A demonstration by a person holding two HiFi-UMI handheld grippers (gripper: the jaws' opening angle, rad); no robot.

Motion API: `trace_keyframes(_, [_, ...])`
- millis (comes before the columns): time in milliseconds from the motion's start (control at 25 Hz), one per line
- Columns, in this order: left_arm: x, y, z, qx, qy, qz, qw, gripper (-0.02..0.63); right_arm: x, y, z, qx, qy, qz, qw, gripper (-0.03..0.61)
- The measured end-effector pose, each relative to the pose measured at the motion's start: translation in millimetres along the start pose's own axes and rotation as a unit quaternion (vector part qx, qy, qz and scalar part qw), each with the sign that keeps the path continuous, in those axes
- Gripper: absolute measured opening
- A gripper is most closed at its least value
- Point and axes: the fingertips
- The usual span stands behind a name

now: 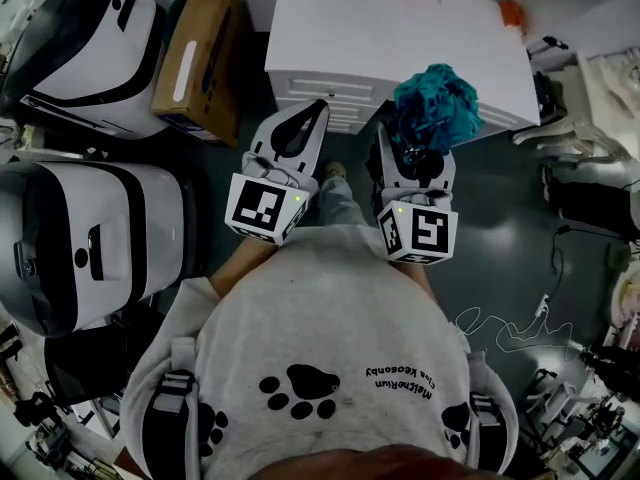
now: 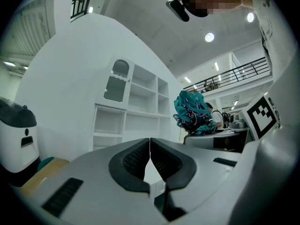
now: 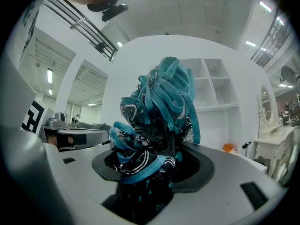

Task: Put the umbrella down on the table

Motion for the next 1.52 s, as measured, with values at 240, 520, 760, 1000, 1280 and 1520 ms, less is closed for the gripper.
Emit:
trace_keyframes(240, [66, -10, 56, -0.004, -0.015, 0.001, 0.9999, 0.018, 87, -12, -20, -0.002, -0.018, 0.006, 1.0, 0.284])
trace_keyframes(520, [117, -12, 86, 0.002, -0.045, -0.001, 0.999, 0.018, 150, -14, -46, -0.002, -0.046, 0.004, 0.999, 0.284])
trace_keyframes(760, [158, -10, 119, 0.001, -0.069, 0.006, 0.9976, 0.018, 212, -15, -59, 0.004, -0.073, 0.007, 0.997, 0.284])
trace_keyframes(1000, [170, -4, 136, -0.007, -0.082, 0.014, 0.9965, 0.018, 239, -9, -58, 0.009, -0.087, 0.019, 0.996, 0.284])
trace_keyframes(1280, [186, 3, 160, -0.01, -0.076, 0.033, 0.9965, 0.018, 264, -6, -53, 0.0, -0.086, 0.032, 0.996, 0.284])
trace_keyframes(1520, [200, 6, 192, -0.002, -0.061, 0.036, 0.9975, 0.018, 296, 3, -37, -0.001, -0.092, 0.05, 0.995, 0.284])
Point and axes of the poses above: the fingertips, and each gripper's own axes: x forward along the fingers, z to its left, y out of its underside, and after that the axes turned 13 degrees about y, right-handed
